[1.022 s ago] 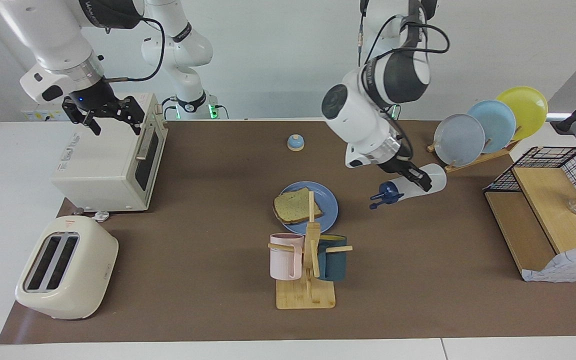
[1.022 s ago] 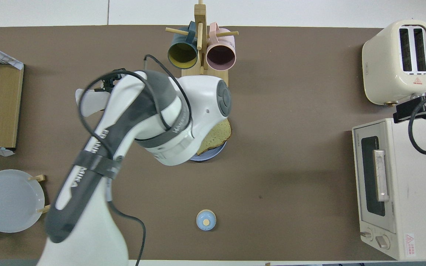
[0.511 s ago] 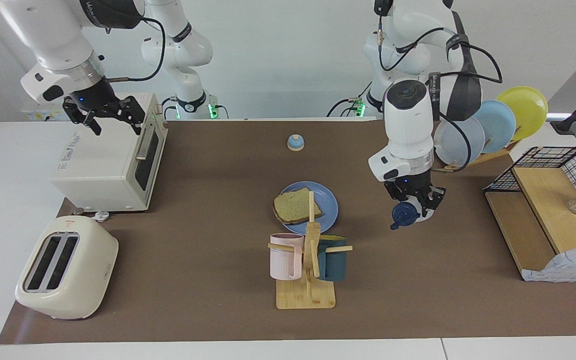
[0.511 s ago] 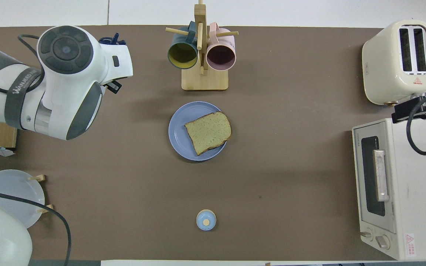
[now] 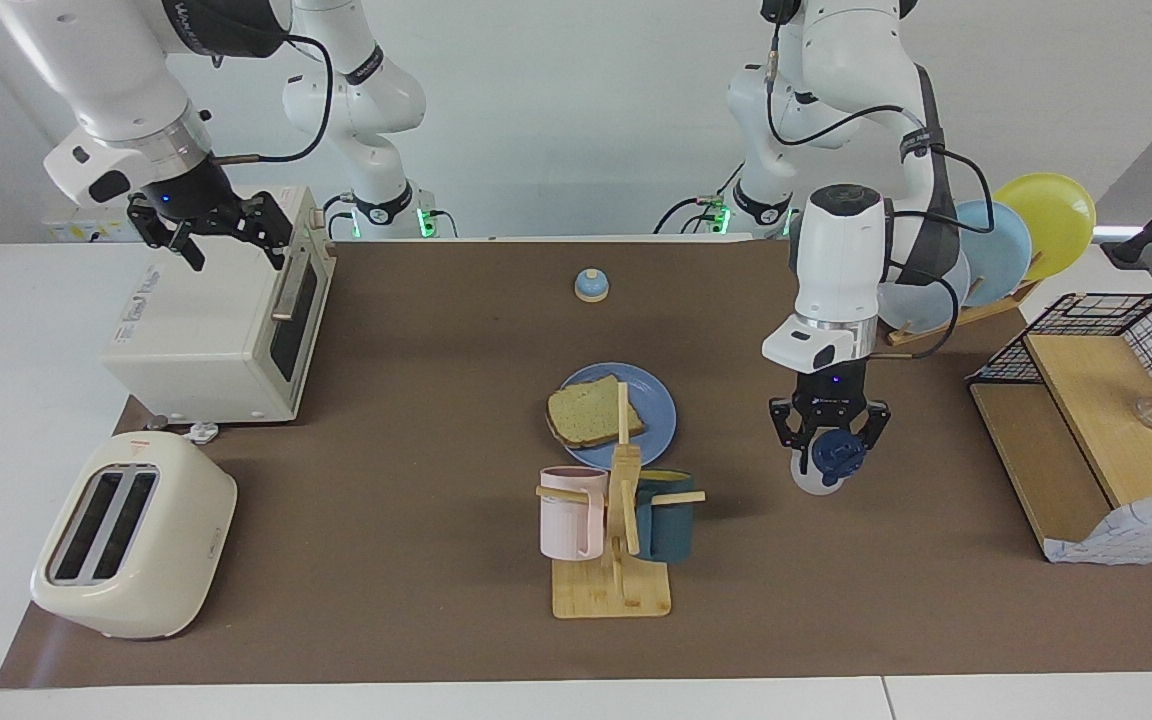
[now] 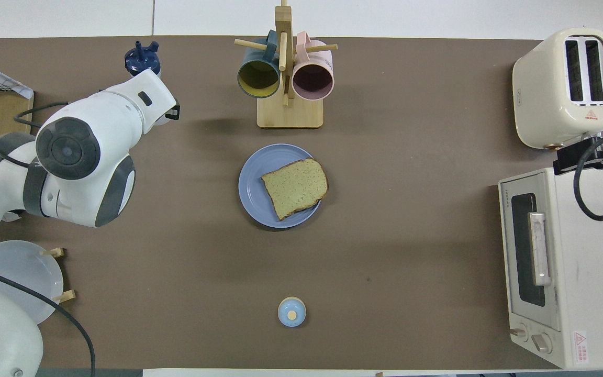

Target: Put bread on plate and add seasoning

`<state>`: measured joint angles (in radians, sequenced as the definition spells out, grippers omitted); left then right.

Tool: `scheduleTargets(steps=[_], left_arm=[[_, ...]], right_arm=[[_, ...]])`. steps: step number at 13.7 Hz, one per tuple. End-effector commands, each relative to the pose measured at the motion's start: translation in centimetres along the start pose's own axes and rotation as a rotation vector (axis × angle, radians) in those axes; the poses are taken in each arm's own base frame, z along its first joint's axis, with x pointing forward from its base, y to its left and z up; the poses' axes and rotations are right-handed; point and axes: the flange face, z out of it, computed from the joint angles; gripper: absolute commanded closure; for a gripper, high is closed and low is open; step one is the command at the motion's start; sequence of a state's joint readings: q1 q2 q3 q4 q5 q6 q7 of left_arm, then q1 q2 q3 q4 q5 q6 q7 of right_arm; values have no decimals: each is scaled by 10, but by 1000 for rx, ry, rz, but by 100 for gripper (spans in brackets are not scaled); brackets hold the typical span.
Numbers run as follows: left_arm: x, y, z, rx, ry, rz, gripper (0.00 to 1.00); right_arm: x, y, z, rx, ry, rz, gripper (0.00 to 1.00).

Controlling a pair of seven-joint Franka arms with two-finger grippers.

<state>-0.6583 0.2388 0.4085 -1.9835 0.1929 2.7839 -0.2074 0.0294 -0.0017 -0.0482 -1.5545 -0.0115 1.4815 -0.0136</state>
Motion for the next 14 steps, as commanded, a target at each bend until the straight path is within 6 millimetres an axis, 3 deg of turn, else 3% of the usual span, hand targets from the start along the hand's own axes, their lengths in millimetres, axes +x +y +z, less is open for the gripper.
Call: scheduleTargets(steps=[1,6,10,14], left_arm=[[-19,-14,-5,-44,105,-118,100],[-49,12,49,-97,263,-181,100],[-68,19,87,-113,341,-147,100],[-64,19,104,-96,346,-115,100]], right_arm=[[-1,0,0,-2,14,-22,0],[-1,0,-1,-4,19,-20,0],[-1,0,-1,-4,18,-20,0],[0,0,-1,-6,19,-22,0]])
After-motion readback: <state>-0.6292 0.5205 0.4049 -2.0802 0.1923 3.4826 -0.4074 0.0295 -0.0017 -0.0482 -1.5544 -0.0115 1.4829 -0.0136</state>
